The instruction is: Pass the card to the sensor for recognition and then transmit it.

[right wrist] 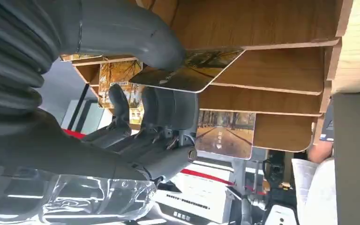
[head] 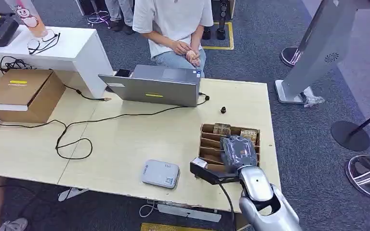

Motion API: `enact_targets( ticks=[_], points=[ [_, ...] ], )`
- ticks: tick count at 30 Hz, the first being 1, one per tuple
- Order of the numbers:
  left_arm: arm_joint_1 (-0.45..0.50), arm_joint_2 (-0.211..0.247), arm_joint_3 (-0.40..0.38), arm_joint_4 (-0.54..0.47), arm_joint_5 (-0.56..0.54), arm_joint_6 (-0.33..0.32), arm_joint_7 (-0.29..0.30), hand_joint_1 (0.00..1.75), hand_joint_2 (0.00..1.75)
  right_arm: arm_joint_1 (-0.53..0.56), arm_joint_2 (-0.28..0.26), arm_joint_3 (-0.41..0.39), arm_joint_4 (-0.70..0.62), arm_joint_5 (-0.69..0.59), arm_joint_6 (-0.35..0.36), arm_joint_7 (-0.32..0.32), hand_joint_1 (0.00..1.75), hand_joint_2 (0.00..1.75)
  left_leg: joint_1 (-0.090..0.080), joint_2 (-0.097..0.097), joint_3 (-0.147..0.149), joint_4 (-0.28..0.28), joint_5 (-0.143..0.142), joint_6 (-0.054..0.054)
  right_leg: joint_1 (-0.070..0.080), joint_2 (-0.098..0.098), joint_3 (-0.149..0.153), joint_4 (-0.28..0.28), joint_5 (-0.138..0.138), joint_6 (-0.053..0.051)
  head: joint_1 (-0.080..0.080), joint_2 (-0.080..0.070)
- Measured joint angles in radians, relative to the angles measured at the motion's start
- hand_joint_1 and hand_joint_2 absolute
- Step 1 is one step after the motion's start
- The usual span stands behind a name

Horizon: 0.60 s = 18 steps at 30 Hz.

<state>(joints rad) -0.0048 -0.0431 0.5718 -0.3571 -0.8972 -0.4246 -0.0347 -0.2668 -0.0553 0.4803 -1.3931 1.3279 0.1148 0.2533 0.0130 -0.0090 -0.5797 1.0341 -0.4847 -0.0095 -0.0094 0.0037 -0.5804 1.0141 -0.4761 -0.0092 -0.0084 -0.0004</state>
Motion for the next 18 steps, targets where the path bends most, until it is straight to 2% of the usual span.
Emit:
enact_targets(
  ticks=[1,18],
  points=[
    [0.0,0.0,0.0,0.0,0.0,0.0,0.0,0.0,0.0,0.0,0.0,-0.001,0.0,0.0,0.0,0.0,1.75,1.75,0.0,0.0,0.0,0.0,0.0,0.0,0.0,0.0,0.0,0.0,0.0,0.0,0.0,0.0],
    [-0.001,0.0,0.0,0.0,-0.011,0.003,-0.009,0.0,0.0,0.014,-0.001,-0.007,-0.017,-0.018,-0.023,0.0,1.75,1.75,0.0,0.0,0.0,0.0,0.0,0.0,0.0,0.0,0.0,0.0,0.0,0.0,0.0,0.0]
  ],
)
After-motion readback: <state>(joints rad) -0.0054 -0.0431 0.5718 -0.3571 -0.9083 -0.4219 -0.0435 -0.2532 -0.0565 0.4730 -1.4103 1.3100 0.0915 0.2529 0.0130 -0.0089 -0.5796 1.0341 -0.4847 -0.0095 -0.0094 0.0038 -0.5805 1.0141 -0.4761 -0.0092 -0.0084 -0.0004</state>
